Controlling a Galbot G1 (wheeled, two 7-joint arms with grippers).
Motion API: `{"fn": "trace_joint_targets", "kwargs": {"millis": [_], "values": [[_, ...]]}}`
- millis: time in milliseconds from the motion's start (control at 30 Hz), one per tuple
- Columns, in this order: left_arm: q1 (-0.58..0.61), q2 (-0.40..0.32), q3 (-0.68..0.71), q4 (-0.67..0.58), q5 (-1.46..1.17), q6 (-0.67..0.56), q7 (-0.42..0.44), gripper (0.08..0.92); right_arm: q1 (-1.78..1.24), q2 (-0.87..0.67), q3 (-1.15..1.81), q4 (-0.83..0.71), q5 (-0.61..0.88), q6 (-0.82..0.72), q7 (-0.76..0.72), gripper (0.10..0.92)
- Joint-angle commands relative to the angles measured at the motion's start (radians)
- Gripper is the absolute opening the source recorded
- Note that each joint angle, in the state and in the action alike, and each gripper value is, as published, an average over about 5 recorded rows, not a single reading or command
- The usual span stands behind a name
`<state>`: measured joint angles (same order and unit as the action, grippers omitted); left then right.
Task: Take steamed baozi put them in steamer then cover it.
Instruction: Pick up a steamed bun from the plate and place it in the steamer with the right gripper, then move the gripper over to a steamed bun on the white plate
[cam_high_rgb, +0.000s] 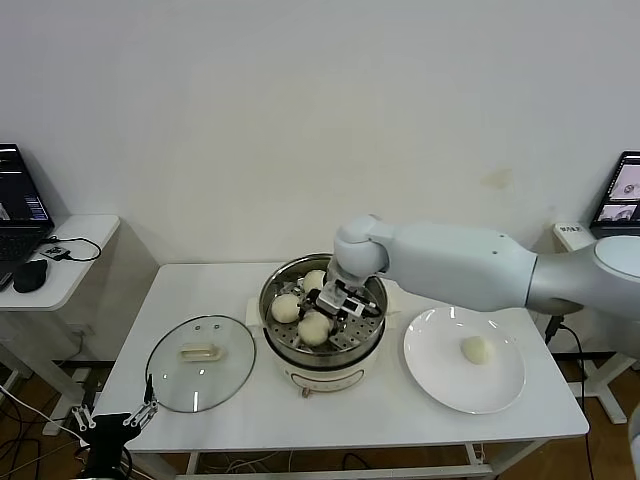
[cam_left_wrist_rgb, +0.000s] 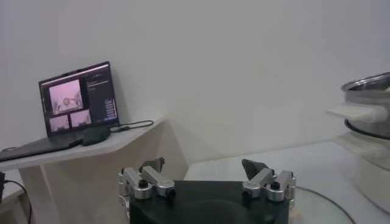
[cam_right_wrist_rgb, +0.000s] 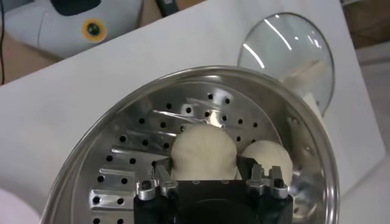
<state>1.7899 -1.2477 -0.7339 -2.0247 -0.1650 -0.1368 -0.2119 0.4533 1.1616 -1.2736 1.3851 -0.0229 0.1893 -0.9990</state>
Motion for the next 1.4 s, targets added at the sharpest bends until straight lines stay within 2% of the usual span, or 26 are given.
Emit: {"fn": "trace_joint_targets", "kwargs": {"millis": [33,167,267,467,700,833,1000,1200,1400], "values": [[0.000,-0.002,0.004,0.001,0.002,0.000,0.000,0.823,0.001,0.006,-0.005,0.001,-0.030,0.047,0.002,0.696],[-0.002,-0.001,0.005,0.000,0.002,0.000,0.000,0.823,0.036,-0.023,0.000,0.017,-0.013,0.046,-0.001,0.789],[-0.001,0.002,0.004,-0.001,0.001,-0.001,0.000,0.823,0.083,-0.067,0.010,0.037,0.030,0.030,-0.007,0.818],[-0.003,0.016,-0.002,-0.001,-0.002,0.000,0.001,0.823,0.173,-0.240,0.040,0.112,0.168,-0.108,-0.040,0.823],[-0.009,0.029,0.006,0.001,-0.001,0.000,0.003,0.823,0.210,-0.492,0.054,0.223,0.249,-0.379,-0.060,0.823],[-0.010,0.034,0.012,0.001,0.000,0.001,0.004,0.823,0.147,-0.659,0.091,0.272,0.203,-0.450,-0.055,0.823],[-0.008,0.040,0.017,-0.003,0.002,0.002,0.005,0.823,0.013,-0.787,0.121,0.272,0.108,-0.447,-0.027,0.823],[-0.004,0.039,0.030,-0.011,0.014,0.005,0.006,0.823,-0.216,-0.861,0.285,0.241,0.017,-0.432,-0.003,0.823],[0.002,0.030,0.039,-0.017,0.029,0.010,0.006,0.823,-0.475,-0.860,0.464,0.189,-0.067,-0.432,0.019,0.823]]}}
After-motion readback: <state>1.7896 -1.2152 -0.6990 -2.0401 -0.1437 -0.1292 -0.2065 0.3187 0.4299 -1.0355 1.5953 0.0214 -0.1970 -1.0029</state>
